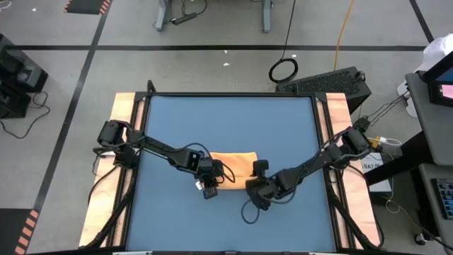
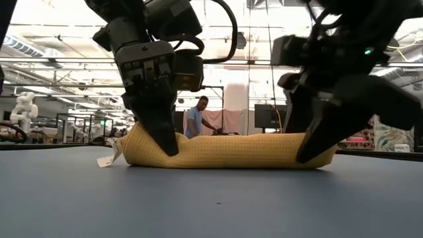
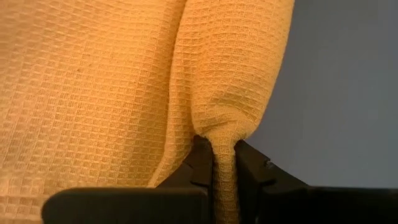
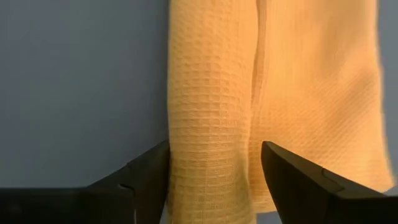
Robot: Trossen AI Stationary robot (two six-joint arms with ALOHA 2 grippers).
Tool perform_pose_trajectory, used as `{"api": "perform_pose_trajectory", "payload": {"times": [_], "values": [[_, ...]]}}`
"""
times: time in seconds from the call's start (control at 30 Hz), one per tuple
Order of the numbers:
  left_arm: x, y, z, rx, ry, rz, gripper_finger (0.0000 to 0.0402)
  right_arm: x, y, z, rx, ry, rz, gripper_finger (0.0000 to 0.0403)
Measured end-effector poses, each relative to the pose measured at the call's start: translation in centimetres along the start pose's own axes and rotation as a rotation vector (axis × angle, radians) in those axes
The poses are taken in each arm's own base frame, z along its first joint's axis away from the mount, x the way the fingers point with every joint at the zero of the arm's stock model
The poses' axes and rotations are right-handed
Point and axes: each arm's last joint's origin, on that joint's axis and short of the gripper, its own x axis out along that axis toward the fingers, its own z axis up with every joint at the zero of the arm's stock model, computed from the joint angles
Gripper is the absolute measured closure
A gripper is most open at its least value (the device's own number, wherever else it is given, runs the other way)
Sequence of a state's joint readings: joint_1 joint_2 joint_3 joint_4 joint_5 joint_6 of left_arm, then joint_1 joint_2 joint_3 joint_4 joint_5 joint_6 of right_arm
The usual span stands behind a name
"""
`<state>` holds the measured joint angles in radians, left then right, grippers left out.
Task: Roll towel
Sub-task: Roll the yellow towel
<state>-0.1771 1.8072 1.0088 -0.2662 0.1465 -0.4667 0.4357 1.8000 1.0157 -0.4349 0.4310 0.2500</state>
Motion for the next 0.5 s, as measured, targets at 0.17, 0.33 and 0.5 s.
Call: {"api": "perform_pose_trajectory", "payload": {"times": [0.17, 0.33, 0.5], "values": [[0.0, 0.0, 0.0, 0.001, 0.002, 0.002, 0.0372, 1.1, -2.0, 0.3, 0.099, 0.064, 0.140, 0.0199], [0.0, 0.0, -0.1, 0.047, -0.017, 0.053, 0.0349, 1.8, -3.8, 0.6, 0.174, 0.106, 0.281, 0.0276], [0.2, -0.8, -0.5, 0.094, -0.071, 0.182, 0.0288, 2.4, -5.5, 0.8, 0.222, 0.130, 0.401, 0.0366]]}}
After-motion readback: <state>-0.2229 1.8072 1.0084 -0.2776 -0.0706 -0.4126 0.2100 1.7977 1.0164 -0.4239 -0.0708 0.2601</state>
